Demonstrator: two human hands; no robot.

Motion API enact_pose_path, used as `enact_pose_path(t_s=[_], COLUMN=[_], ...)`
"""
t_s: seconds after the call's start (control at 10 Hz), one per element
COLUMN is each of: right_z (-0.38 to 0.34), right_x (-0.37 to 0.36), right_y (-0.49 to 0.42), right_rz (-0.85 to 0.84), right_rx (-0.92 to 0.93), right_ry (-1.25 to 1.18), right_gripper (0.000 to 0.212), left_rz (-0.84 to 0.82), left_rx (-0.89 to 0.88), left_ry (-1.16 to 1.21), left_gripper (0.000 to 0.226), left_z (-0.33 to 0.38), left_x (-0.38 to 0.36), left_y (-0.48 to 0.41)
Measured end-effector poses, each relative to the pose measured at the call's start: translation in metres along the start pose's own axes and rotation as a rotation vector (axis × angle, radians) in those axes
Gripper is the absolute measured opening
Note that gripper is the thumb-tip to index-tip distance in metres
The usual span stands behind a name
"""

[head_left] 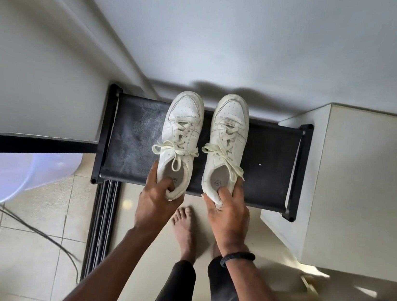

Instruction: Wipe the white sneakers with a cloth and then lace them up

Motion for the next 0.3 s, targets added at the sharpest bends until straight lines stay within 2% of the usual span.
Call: enact_pose_path(t_s=[0.3], right_z=[-0.0062], right_x=[0.0043], right_y=[0.0003], right_rz=[-0.015], right_rx=[0.010], right_ry=[0.026], right_gripper=[0.031], left_rz=[-0.056], left_rx=[-0.006], left_ry=[-0.096], left_gripper=[0.037], left_z=[0.0034], left_x=[0.0041], left_y=[-0.0039])
Point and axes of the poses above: each hand's wrist, its own y-axis away from the middle knuckle, its own x-axis out of the back of the hand, z = x × y, the point moved 6 cm from there along -y, towards the middle knuckle, and after that the axes turned 6 degrees about -x, right-handed, at the moved point
